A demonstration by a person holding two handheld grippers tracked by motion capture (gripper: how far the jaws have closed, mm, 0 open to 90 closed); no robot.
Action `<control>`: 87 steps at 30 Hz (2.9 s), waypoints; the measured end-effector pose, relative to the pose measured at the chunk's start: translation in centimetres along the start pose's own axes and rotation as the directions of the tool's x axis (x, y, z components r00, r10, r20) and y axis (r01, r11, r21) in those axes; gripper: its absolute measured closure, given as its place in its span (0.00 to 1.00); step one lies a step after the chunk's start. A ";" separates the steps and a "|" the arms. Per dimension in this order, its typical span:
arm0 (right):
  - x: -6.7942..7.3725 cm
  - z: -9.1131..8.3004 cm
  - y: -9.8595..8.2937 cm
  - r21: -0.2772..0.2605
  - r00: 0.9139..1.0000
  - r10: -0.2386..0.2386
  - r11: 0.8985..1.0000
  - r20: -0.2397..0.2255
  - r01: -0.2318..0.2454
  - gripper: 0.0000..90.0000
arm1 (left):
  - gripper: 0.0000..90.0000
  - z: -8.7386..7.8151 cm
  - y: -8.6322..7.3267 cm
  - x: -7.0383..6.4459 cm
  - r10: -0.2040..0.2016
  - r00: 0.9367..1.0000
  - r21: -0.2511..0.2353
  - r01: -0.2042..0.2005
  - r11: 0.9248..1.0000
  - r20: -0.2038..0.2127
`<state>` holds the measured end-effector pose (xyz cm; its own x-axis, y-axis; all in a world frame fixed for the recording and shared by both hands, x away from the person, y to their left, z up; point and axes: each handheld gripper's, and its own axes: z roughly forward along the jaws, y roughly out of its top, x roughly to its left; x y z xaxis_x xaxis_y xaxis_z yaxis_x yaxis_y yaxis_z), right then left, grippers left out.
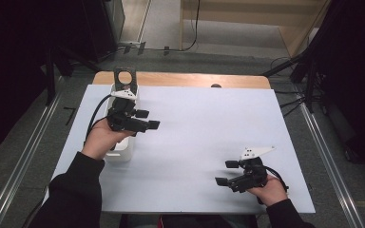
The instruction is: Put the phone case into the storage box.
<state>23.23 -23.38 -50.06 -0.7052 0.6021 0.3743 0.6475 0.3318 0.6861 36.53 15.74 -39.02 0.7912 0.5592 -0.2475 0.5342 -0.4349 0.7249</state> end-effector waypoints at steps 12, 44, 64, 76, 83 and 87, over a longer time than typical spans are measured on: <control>0.0 0.0 0.0 0.000 1.000 -0.001 1.000 0.002 0.001 0.14 | 0.33 0.0 -1.0 -0.9 0.023 1.000 0.016 -0.023 1.000 0.012; 0.0 0.0 0.0 -0.003 1.000 0.000 1.000 0.000 0.000 0.14 | 0.18 1.1 -3.6 -3.2 0.096 0.992 0.007 -0.097 0.995 0.078; 0.1 -0.1 0.0 -0.003 1.000 0.004 1.000 0.000 -0.004 0.14 | 0.18 2.1 -5.9 -4.9 0.164 0.983 0.010 -0.165 0.986 0.081; 0.1 -0.1 0.0 -0.003 1.000 0.001 1.000 -0.001 -0.001 0.14 | 0.18 2.5 -7.5 -5.5 0.189 0.978 0.012 -0.191 0.982 0.087; 0.1 -0.1 0.0 0.001 1.000 0.001 1.000 -0.005 -0.001 0.14 | 0.18 2.5 -8.5 -5.4 0.195 0.977 0.015 -0.196 0.980 0.085; 0.1 -0.1 0.0 -0.001 1.000 0.002 1.000 -0.002 -0.002 0.14 | 0.18 2.7 -8.9 -5.5 0.204 0.975 0.030 -0.207 0.978 0.091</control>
<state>23.14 -23.39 -50.02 -0.7047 0.6011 0.3769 0.6484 0.3301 0.6860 28.22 14.68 -45.87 0.9071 0.3925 -0.1522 0.3677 -0.5624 0.7406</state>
